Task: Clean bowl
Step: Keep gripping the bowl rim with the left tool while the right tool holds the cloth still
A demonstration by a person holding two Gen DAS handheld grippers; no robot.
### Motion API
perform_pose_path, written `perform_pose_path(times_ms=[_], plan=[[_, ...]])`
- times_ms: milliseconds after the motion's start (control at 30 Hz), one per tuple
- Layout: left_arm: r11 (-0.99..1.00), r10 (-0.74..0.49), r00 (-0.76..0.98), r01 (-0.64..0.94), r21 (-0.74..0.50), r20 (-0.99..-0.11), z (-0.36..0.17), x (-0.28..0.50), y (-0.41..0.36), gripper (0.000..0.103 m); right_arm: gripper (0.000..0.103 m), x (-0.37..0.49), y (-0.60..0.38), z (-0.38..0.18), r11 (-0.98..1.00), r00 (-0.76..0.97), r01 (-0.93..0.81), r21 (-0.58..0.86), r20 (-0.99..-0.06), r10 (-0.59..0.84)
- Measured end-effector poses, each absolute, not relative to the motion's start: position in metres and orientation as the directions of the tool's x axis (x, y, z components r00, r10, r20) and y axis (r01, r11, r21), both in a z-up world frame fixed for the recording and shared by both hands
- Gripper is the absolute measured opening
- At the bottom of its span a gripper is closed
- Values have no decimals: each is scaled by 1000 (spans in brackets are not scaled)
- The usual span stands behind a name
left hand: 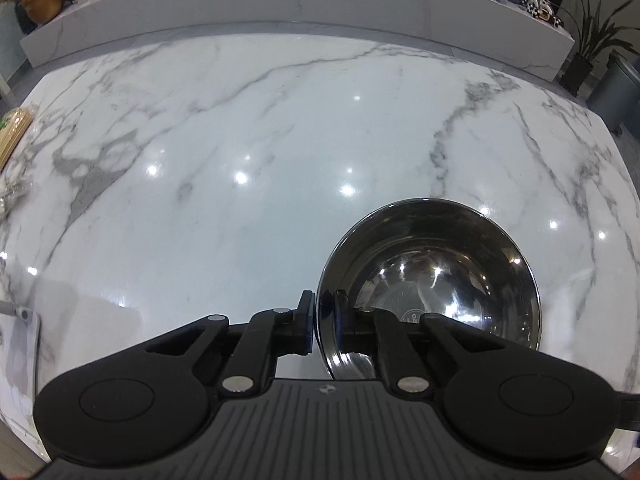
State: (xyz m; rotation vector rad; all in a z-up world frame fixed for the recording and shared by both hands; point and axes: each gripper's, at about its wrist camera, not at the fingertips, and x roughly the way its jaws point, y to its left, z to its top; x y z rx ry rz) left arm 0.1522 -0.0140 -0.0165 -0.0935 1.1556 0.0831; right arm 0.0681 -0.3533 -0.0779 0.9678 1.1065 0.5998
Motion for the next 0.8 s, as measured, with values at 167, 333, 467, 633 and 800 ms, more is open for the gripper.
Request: perform_pose_path(times_ms=[167,333,467,633,800], plan=[[991,8,384,-127,-44,-923,-16,149,-12,8,13,65,-348,-75,488,324,39,872,-473,819],[992,-3,373,-116,-49,-928,-15,141,-15,8,13,76,-327,-87,543,286,55,838,-535,795],[990,-22,361,-120,-70,-932,-15,137,-17,15,13,86,-319,-89,593,318,56,803,-577,752],[989,-22,362,-127,-72,-932,-15,135,-17,17,13,98,-308,-97,607,331,82,790,-596,731],[980,-62,386,-151,-130,-920,-14,139,-3,17,13,106,-301,-95,602,333,81,795,-591,735]])
